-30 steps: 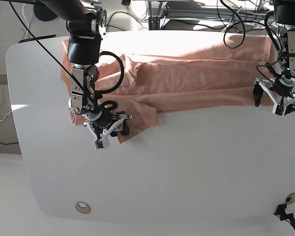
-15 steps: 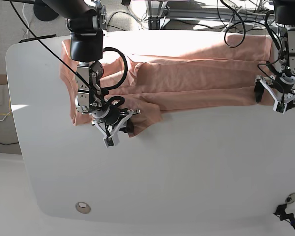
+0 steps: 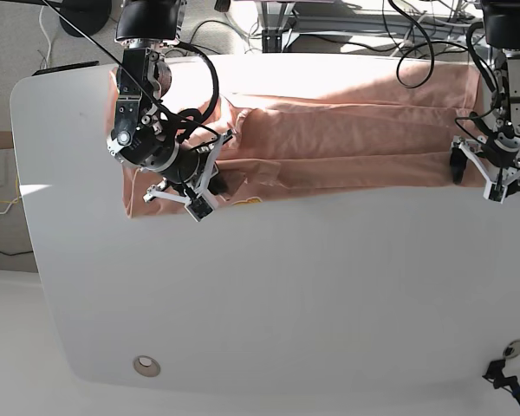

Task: Fold the T-shirt properly
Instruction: 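Release the hem and move the right gripper toward the sleeve, then grasp the shirt edge with the right gripper and tuck it inward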

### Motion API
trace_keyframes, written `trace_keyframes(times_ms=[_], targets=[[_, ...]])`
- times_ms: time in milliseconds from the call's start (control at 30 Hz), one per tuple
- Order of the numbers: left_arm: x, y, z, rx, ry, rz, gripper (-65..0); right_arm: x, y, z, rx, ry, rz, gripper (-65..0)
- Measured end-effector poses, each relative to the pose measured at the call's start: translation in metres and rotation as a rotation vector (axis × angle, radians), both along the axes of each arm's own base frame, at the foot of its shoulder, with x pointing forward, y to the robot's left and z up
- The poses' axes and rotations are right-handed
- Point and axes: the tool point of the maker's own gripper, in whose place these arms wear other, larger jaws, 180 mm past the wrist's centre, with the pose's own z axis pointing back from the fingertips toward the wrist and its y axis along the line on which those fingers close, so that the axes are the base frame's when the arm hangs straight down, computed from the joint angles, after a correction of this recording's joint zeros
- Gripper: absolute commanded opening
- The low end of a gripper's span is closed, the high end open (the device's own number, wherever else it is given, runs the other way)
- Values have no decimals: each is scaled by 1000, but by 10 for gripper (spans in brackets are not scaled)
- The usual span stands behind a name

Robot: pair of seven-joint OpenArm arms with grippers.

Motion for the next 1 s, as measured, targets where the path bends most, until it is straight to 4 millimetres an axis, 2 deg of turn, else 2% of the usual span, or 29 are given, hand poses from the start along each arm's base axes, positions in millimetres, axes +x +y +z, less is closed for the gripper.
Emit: trace_keyframes(times_ms=[167, 500, 533, 667, 767, 800, 900, 1000], targets=[[0, 0, 0, -4, -1, 1, -16, -32, -6, -3, -52, 46, 2, -650], [0, 0, -1, -2, -1, -1, -16, -91, -12, -41, -131, 190, 95, -650], [0, 0, 0, -1, -1, -1, -16, -97, -11, -44, -133, 202, 109, -634], [0, 0, -1, -3, -1, -1, -16, -110, -17, -51, -173, 226, 152, -422], [-1, 0, -1, -2, 0, 0, -16, -119, -13, -54, -200, 237, 216, -312], [-1, 0, -1, -2, 0, 0, -16, -121, -10, -55, -204, 236, 238, -290], [-1, 0, -1, -2, 0, 0, -16, -134, -2, -58, -241, 241, 343, -288], [-1, 0, -1, -2, 0, 0, -16, -158, 18, -50, -212, 243, 513, -289]])
